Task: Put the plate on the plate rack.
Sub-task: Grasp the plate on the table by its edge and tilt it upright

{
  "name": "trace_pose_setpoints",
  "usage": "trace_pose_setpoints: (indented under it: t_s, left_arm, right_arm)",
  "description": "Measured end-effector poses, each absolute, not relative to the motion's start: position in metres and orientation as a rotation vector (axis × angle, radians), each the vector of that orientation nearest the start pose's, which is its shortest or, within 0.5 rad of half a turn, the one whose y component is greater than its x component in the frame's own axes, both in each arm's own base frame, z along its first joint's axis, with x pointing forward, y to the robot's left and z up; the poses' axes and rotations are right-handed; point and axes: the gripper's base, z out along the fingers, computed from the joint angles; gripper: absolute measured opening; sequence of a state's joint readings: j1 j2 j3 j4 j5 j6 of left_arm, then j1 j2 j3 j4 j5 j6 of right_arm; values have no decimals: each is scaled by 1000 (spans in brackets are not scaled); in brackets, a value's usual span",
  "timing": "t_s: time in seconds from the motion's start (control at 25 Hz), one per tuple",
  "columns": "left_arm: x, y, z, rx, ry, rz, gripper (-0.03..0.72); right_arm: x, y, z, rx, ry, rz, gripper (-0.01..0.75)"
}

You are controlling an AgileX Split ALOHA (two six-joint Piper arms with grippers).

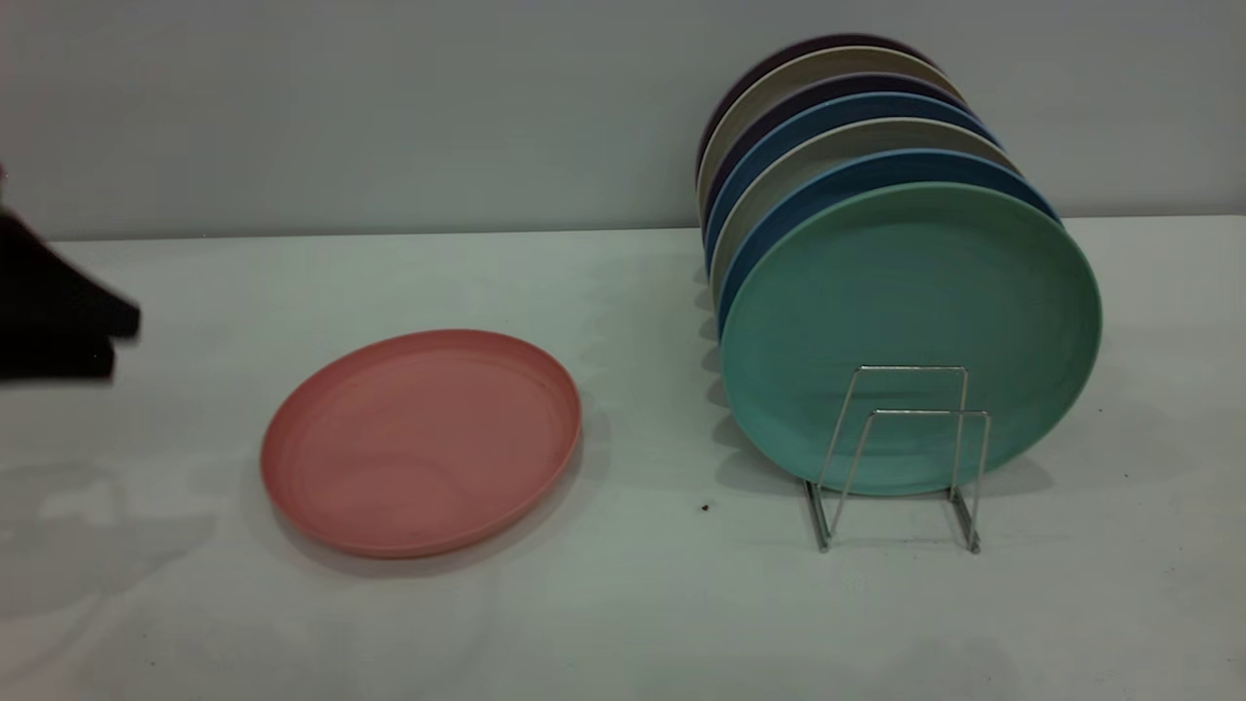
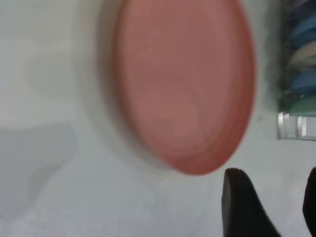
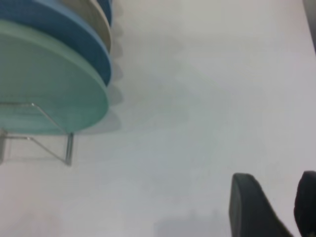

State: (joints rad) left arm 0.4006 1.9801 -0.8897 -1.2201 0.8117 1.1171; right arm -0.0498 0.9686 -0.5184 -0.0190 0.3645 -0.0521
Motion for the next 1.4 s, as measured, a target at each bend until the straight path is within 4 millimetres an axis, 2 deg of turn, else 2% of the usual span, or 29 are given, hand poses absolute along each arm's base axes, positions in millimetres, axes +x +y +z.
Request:
trace_pose_setpoints:
  t_s: [0.12,0.28,0.44,0.56,0.64,1.08,1.4]
  left_arm:
    - [319,68,82,-386,2630,-947,342]
    - [328,60,73,-350,2661,-871,353]
    - [337,48,69,-319,2674,-733,437]
    - [343,43,68,-336,2657,-710,503]
    - [348,44,67,-339,2649,-717,519]
    - [354,44,41,-385,2683,-755,498]
    - [363,37,35,-394,2675,-751,466]
  right_arm:
    - [183,-10,247,-20,2307,-69,239]
    - [183,-10,247,-20,2305,-69,239]
    - [183,-10,247,-20,2305,-69,239]
    - [183,-10,247,-20,2305,-69,239]
    - [183,-10,247,-20,2306,-69,239]
    - [183,-10,247,-20,2305,-69,239]
    - [183,-10,247,-20,2305,-69,239]
